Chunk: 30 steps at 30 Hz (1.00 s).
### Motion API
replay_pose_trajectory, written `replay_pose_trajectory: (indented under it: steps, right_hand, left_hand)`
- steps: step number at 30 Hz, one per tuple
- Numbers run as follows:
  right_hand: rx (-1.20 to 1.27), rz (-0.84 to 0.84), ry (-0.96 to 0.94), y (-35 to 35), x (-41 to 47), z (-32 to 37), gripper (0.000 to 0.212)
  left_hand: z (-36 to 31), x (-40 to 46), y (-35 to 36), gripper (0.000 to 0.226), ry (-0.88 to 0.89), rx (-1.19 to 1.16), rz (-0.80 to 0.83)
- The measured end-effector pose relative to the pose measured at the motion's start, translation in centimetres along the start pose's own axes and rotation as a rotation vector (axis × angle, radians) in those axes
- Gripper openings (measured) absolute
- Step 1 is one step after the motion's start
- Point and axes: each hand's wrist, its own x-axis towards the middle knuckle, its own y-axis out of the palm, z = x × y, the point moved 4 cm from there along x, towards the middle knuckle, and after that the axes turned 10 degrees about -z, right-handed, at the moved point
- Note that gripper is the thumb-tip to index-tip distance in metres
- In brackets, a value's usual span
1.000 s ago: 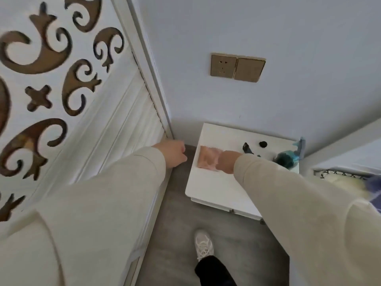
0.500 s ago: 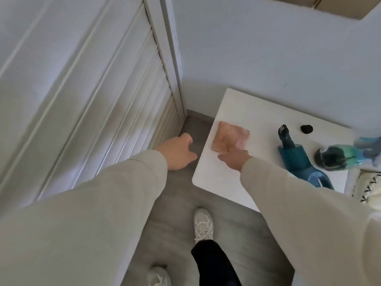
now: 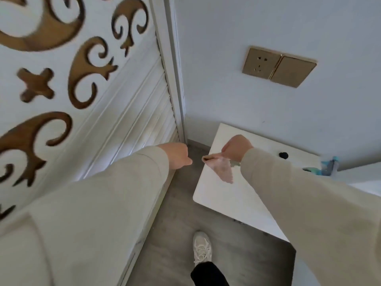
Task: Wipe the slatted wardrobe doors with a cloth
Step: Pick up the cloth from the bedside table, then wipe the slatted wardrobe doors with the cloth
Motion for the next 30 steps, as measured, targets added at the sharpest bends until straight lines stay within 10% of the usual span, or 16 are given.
replay_pose_trajectory:
  steps: [11,30]
  right_hand:
    - [0.015,0.033,-0.308,-7.3,-23.1,9.6,0.012]
    - [0.485,0.129,-0.930,1.1,-58.6,12.9,0.018]
  left_hand:
    - [-2.3,-22.1,-5.3,0.066,0.094,-0.151,-0.322]
    - [3.2,-55.7,8.0,0.024,0.151,-1.258,-1.138]
